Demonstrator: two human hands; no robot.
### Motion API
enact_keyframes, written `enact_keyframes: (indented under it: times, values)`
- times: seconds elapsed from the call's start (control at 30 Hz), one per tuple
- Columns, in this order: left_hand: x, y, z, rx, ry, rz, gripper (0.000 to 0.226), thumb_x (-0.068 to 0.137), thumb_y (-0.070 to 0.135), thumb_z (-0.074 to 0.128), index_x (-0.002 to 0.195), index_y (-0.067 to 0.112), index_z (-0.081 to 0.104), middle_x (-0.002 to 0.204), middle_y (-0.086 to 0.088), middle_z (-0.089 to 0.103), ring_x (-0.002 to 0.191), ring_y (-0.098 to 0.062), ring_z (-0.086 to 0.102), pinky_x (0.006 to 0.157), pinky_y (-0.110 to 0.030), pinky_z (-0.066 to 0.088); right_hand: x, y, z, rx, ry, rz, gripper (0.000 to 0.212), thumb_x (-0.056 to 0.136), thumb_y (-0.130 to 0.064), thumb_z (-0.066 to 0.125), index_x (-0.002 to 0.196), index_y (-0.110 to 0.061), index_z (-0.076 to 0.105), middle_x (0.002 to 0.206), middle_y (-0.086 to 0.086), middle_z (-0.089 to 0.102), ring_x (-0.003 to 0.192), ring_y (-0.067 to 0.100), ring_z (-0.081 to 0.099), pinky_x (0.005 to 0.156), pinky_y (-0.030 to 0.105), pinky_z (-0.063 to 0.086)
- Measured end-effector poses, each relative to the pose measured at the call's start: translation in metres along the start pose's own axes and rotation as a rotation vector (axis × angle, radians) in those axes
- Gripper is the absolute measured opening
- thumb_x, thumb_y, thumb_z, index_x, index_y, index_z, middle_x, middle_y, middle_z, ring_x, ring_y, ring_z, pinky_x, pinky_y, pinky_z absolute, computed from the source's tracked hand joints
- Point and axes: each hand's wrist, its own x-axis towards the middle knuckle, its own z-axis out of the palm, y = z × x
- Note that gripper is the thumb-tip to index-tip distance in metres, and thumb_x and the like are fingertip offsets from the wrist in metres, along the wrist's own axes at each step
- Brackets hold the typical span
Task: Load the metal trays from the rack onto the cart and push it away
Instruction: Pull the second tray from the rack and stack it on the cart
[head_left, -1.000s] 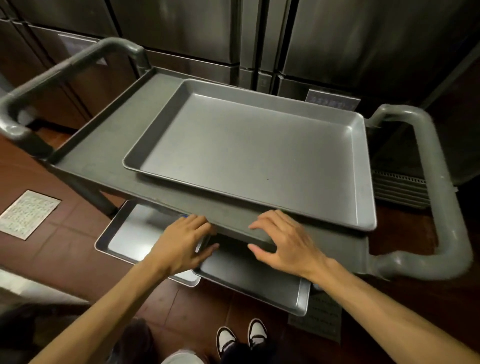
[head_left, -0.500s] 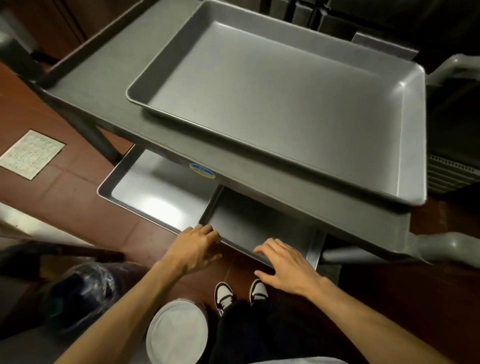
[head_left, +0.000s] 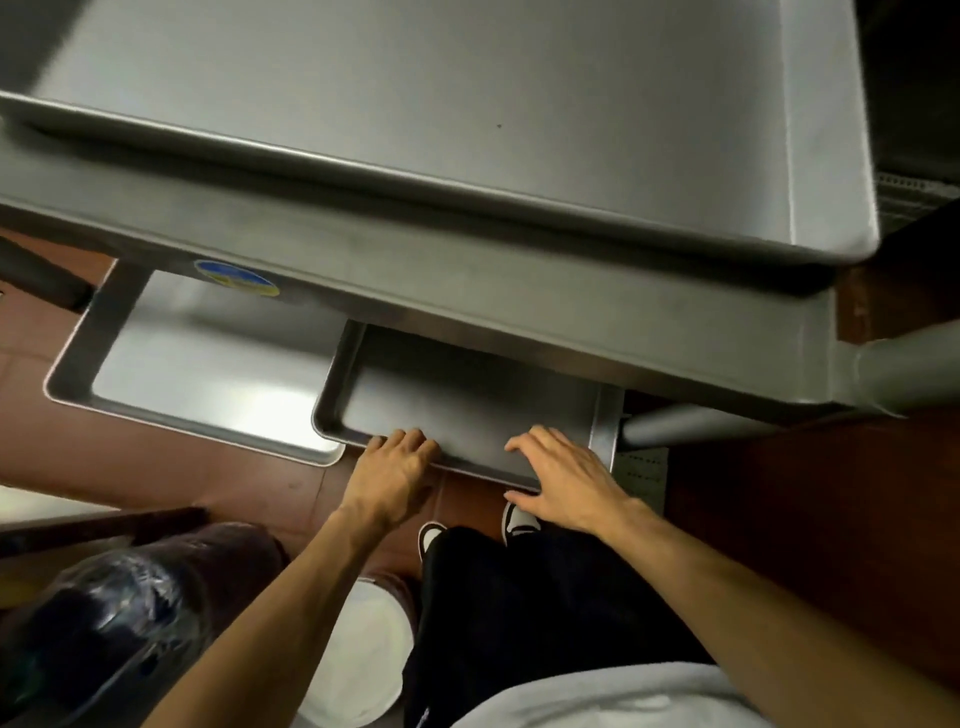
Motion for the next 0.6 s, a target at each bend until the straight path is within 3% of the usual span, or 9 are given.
enact_keyframes:
  times: [0.33,0.47,0.6]
  values:
    - [0.036,0.025,0.017,0.148,-0.025,0.087,0.038,0.08,0.004,0.056,0.116,0.015,0.048,0.114,-0.005,0.055,0.1,-0.024,0.051,0.082,-0.034,0.04,-0.008,0.016,0.045,-0.027,-0.013,0.169,0.053,0.078,-0.04,0.07,0.123,-0.024,0.047,0.118,-0.001,0.053,0.113,0.02,0.05,0.091,0.035,0.045]
    - [0.042,0.021,0.012,0.111,-0.001,0.148,0.047,0.081,0.004,0.056,0.126,0.018,0.047,0.118,-0.003,0.058,0.102,-0.022,0.055,0.082,-0.033,0.046,-0.011,0.011,0.055,-0.069,0.001,0.227,0.041,0.081,-0.031,0.069,0.116,-0.021,0.05,0.114,0.001,0.054,0.108,0.022,0.051,0.087,0.035,0.046]
    - [0.021,0.012,-0.026,0.087,0.072,0.195,0.047,0.077,0.0,0.058,0.12,0.019,0.056,0.108,-0.002,0.064,0.094,-0.025,0.062,0.069,-0.033,0.049,-0.028,0.001,0.037,-0.111,0.035,0.224,0.028,0.081,-0.014,0.065,0.108,-0.018,0.056,0.105,0.001,0.057,0.1,0.022,0.055,0.084,0.034,0.047]
